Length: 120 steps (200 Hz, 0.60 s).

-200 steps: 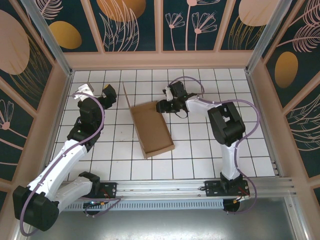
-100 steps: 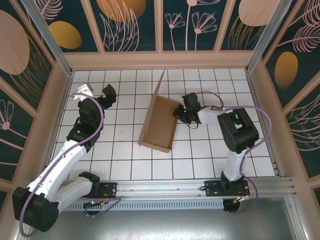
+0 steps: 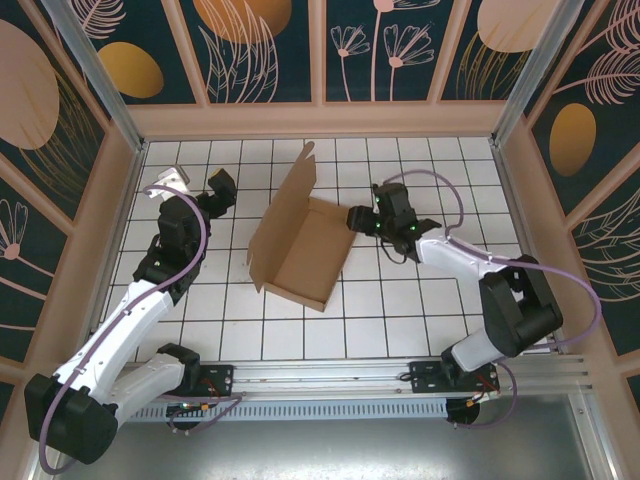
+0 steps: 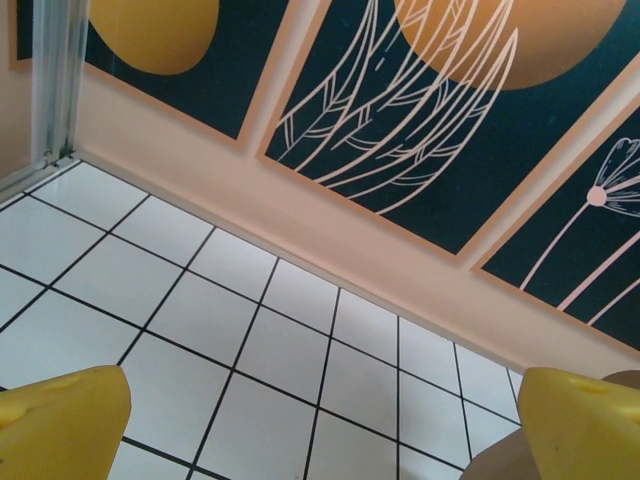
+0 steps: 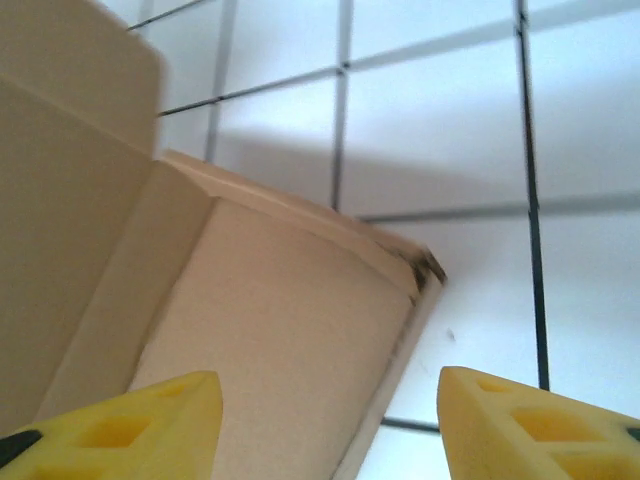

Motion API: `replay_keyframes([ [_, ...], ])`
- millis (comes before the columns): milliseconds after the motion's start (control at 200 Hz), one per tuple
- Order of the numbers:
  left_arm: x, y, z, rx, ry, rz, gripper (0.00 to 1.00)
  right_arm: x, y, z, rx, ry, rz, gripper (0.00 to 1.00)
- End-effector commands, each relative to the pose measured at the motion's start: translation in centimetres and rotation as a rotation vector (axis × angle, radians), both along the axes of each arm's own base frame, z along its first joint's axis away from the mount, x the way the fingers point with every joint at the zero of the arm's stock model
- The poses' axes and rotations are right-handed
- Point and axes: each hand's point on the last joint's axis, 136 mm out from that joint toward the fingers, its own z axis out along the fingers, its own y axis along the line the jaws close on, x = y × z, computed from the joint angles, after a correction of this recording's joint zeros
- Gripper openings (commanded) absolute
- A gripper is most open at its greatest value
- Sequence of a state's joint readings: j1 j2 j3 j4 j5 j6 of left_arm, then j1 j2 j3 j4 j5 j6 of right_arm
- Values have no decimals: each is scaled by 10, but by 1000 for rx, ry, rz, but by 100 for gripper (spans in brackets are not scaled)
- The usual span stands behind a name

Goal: Fold the paper box

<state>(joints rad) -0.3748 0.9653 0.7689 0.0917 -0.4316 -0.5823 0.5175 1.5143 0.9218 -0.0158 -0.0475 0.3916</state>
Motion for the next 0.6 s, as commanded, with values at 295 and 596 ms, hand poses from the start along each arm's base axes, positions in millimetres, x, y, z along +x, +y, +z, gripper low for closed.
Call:
replay_keyframes([
  [295,2,-7,-1,-19,13,-39,99,72,54,2,-307,-269,820,66],
  [596,4,-10,-3,-22,20,-51,99,69,62,-51,-210,-146,877,68],
])
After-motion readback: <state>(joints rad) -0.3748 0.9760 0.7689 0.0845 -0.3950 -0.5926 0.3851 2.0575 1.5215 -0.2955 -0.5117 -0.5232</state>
